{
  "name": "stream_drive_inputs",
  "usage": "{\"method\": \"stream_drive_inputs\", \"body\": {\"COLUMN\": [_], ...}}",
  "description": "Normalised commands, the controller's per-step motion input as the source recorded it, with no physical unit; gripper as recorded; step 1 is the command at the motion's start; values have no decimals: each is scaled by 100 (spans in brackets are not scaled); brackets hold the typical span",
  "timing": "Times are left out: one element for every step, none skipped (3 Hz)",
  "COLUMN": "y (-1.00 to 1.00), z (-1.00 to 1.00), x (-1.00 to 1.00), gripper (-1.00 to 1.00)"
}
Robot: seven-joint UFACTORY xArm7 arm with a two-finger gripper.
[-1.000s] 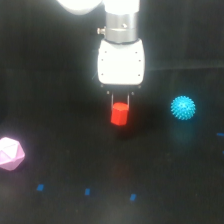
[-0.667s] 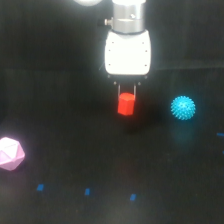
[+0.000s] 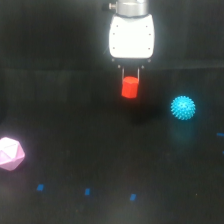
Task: Pick up the red object from the table
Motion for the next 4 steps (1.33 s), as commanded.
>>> {"method": "stream_drive_inputs", "body": {"y": [-5, 21, -65, -49], "z": [56, 57, 1, 41], "x": [18, 31, -48, -8], "gripper": [-100, -100, -76, -100]}}
